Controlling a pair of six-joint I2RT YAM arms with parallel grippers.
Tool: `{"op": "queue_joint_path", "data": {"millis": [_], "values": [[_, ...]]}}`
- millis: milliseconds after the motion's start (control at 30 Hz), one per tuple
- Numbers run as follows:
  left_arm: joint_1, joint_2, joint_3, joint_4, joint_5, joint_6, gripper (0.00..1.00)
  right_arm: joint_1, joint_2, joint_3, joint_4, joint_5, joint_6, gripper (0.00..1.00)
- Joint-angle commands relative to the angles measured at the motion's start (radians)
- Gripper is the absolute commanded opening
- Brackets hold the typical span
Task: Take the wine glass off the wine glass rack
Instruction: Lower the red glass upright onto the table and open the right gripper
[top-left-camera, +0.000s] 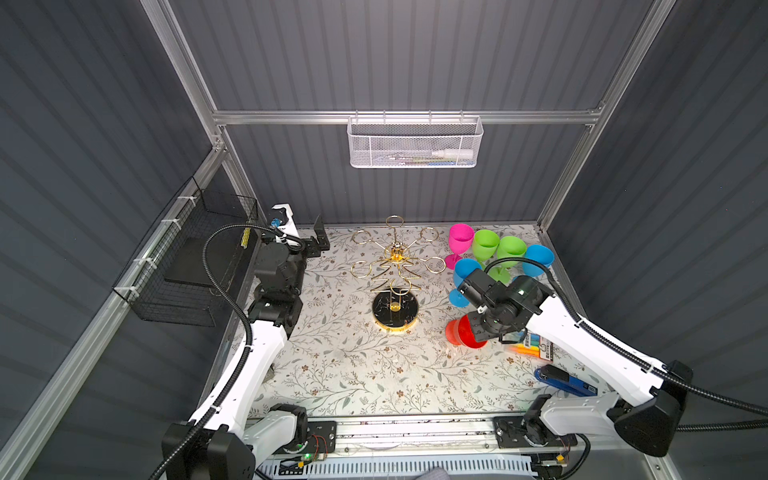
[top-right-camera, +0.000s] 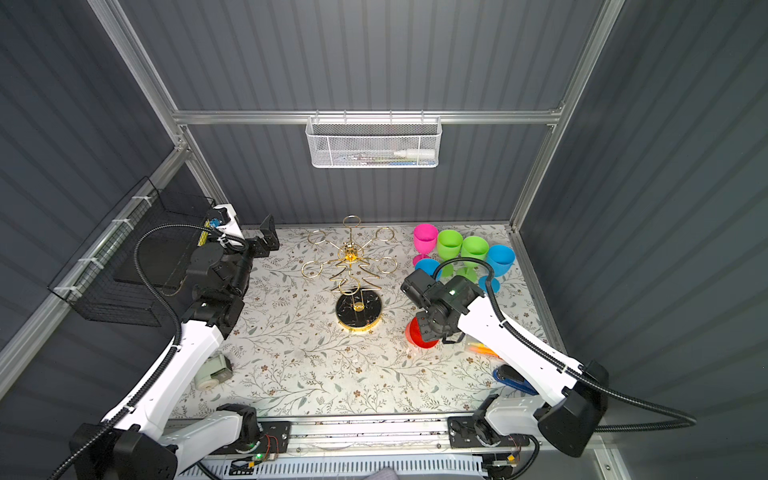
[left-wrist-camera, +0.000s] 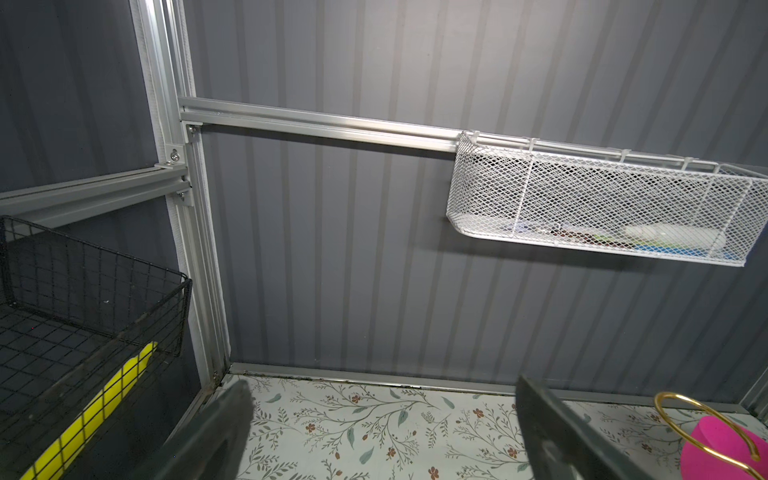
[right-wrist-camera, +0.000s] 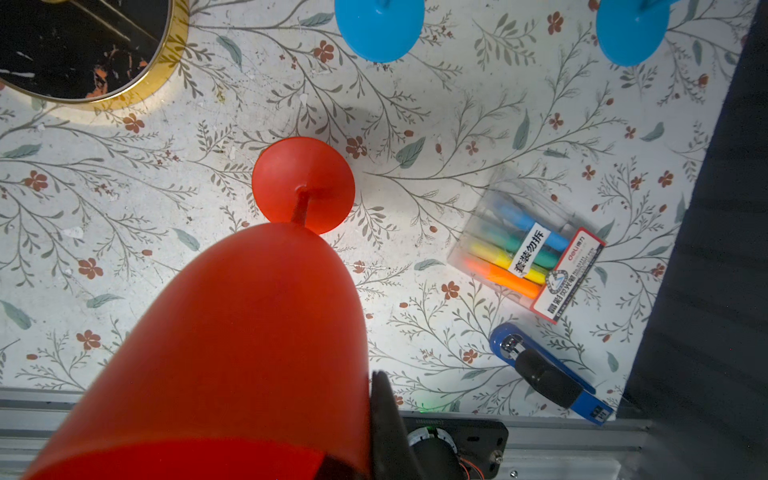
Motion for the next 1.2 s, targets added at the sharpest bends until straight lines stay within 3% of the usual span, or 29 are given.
{"op": "queue_joint_path", "data": {"millis": [0,600,700,900,1167], "values": [[0.009,-0.019,-0.010,0.022,0.014,-0.001,1.00,-0.021,0.017,-0.016,0.032,-0.020,-0.029,0.01],[0.032,-0.019,-0.041,0.037,0.020,-0.011,1.00,-0.063,0.091,-0.016,0.106,-0.085,-0.087,0.20],[0.035,-0.018,-0.045,0.041,0.018,-0.008,1.00,-0.073,0.072,-0.017,0.118,-0.095,-0.086,0.28],[0.040,-0.016,-0.066,0.061,0.008,-0.008,1.00,-0.111,-0.044,-0.022,0.178,-0.141,-0.091,0.57],[0.043,-0.044,-0.146,0.124,-0.018,-0.045,1.00,-0.188,-0.383,-0.170,0.465,-0.154,-0.155,0.77]]}}
